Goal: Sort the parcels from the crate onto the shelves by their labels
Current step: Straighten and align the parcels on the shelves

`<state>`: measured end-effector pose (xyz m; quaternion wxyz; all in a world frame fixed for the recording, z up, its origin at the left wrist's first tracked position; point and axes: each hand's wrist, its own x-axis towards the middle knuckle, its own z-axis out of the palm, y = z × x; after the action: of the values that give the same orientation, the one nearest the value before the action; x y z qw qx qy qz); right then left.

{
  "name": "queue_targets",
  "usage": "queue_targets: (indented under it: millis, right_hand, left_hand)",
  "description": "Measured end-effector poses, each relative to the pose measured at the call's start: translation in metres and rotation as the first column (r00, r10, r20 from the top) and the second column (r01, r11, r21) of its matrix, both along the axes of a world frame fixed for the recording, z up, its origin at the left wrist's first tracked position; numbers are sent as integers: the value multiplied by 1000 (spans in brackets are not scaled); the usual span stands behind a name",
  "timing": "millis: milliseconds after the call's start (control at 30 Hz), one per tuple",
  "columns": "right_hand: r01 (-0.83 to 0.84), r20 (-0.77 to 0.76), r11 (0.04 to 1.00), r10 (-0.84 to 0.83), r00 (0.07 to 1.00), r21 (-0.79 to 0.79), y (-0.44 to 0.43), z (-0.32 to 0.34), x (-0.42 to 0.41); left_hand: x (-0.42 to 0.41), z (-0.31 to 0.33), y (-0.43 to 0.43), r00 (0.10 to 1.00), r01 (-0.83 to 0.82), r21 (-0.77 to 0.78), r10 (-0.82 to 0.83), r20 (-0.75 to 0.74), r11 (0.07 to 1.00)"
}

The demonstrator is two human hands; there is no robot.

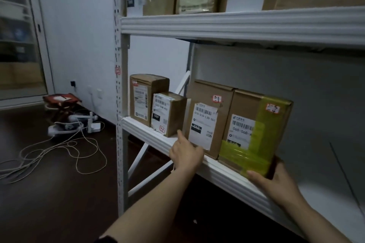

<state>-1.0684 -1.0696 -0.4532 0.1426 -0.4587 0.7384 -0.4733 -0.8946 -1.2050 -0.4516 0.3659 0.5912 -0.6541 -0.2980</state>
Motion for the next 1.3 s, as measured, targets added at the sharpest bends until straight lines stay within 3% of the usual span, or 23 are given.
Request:
queue_targets:
  millis: [600,1300]
  right_hand:
    - [28,35,1000,-27,999,-1,-14,-5,1]
    - [13,46,1000,-12,999,-28,-35,-3,24]
  left_hand:
    - [15,-1,-10,996,87,-6,-87,-15,996]
    - [30,7,-31,996,24,46,-28,81,999]
